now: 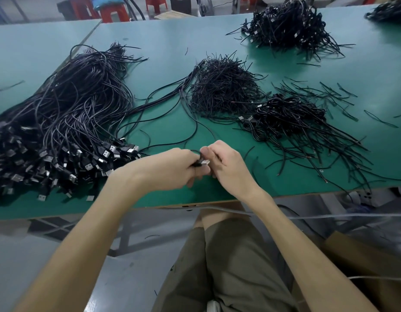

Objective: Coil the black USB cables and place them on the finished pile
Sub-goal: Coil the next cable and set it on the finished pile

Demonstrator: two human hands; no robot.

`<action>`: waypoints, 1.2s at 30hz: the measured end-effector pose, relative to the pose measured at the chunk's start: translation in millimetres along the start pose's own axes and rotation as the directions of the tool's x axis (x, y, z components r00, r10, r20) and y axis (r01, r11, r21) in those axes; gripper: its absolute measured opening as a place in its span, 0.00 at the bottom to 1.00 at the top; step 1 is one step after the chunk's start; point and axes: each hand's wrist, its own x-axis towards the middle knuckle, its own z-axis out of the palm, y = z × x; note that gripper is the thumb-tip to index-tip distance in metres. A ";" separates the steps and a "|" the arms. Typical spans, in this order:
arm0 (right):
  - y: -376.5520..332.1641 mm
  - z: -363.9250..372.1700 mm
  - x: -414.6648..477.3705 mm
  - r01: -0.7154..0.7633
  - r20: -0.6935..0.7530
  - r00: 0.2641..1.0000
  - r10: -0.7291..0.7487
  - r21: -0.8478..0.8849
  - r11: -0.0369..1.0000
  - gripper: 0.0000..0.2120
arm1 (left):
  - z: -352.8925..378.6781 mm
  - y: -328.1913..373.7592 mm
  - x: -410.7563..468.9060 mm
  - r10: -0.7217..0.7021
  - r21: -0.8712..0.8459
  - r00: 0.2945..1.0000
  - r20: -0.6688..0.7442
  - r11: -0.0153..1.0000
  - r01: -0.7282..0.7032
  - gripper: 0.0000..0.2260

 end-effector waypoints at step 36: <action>-2.5 -8.4 -2.2 -0.051 0.107 0.994 0.034 0.157 0.986 0.16 | 12.0 -16.5 25.4 0.154 -0.876 0.871 -0.467 0.051 -0.479 0.22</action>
